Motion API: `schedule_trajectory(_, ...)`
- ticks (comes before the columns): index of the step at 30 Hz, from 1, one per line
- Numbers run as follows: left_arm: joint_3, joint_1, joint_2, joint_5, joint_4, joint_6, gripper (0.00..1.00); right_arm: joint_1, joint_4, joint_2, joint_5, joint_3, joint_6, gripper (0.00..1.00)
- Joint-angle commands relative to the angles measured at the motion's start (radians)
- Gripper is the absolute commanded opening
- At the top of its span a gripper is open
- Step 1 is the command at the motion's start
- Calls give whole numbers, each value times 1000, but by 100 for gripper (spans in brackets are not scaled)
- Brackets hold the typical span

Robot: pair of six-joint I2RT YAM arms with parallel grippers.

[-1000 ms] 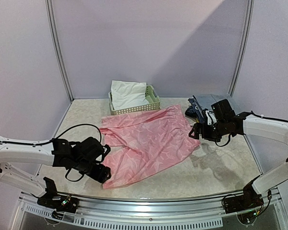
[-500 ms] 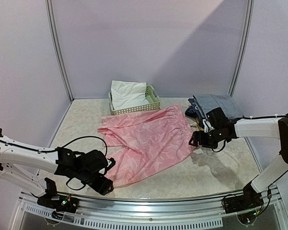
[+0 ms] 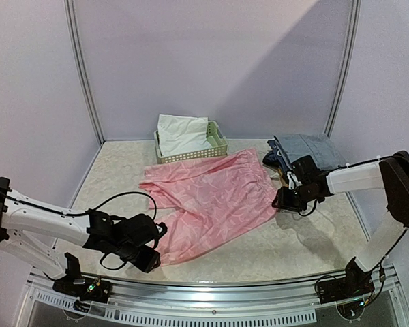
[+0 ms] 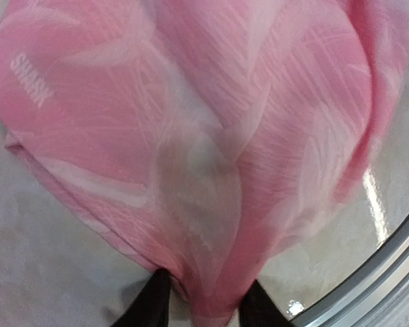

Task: Fold and stack the mixed laundry pile
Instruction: Pick up the flattened shorts from the center of the board.

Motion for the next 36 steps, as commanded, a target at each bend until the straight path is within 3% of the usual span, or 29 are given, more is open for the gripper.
schedule_trajectory(1, 12, -17, 38, -38, -6, -2, 23, -7, 45, 13, -29, 30, -31, 30)
schedule_trajectory(4, 29, -17, 37, -71, -9, -5, 0, -8, 35, 9, -38, 44, -47, 11)
schedule_trajectory(7, 61, -17, 14, -115, -67, -6, 0, -7, -10, -14, -47, 57, -59, 0)
schedule_trajectory(12, 151, -17, -87, -182, -228, 5, 0, 7, -122, -144, -49, 64, -32, 0)
schedule_trajectory(19, 384, -17, -281, -339, -482, 32, 0, 122, -326, -415, 19, 152, 19, 0)
schedule_trajectory(22, 400, -17, -340, -336, -534, 4, 0, 132, -421, -513, 71, 139, 59, 0)
schedule_trajectory(28, 265, -8, -324, -251, -494, -90, 6, 131, -362, -633, 84, -96, 216, 0)
schedule_trajectory(36, 184, 11, -114, -195, -323, -91, 5, 131, -280, -514, 70, -167, 254, 0)
